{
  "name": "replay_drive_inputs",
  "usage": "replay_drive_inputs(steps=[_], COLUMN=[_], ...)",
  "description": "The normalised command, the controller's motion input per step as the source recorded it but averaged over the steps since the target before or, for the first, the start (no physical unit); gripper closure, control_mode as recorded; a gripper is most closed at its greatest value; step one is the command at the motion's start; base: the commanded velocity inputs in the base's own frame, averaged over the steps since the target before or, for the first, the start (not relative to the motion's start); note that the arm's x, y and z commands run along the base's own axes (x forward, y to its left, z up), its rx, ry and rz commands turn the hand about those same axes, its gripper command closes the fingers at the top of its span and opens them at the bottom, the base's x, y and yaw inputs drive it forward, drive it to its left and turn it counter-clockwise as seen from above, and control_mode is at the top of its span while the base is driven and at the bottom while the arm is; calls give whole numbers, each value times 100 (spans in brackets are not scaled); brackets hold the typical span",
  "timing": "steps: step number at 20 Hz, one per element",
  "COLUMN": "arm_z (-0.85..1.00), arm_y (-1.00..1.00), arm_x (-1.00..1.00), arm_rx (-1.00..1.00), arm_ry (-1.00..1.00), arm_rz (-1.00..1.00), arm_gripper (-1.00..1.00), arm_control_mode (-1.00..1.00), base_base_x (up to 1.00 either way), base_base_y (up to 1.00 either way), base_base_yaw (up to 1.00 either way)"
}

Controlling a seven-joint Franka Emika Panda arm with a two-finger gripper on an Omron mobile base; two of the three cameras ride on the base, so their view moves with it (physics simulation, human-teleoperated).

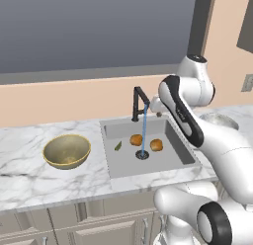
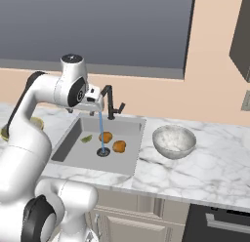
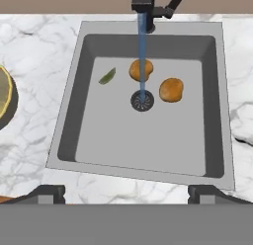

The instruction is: Pick the potatos from the sink and place them in one bowl. Place the lemon wedge in the other bowl. Then turn off the sink faucet.

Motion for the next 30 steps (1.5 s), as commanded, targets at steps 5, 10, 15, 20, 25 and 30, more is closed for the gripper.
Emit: replay_drive_inputs(steps=[5,10,15,20,25,30], arm_z=[-1,0,-3,-24,-28,-26], arm_y=[-34,-58,-9,0,0,0], arm_x=[-21,-29,-12,0,0,0], arm_rx=[4,7,1,0,-3,-4], arm_ry=[-1,0,0,9,12,5], arm_rz=[-8,-15,-2,-1,-1,0], arm_gripper=[-100,-100,-100,-100,-100,-100], arm_control_mode=[-100,-100,-100,-100,-100,-100], base_base_x=[0,0,0,0,0,0], base_base_y=[0,0,0,0,0,0], base_base_yaw=[0,0,0,0,0,0])
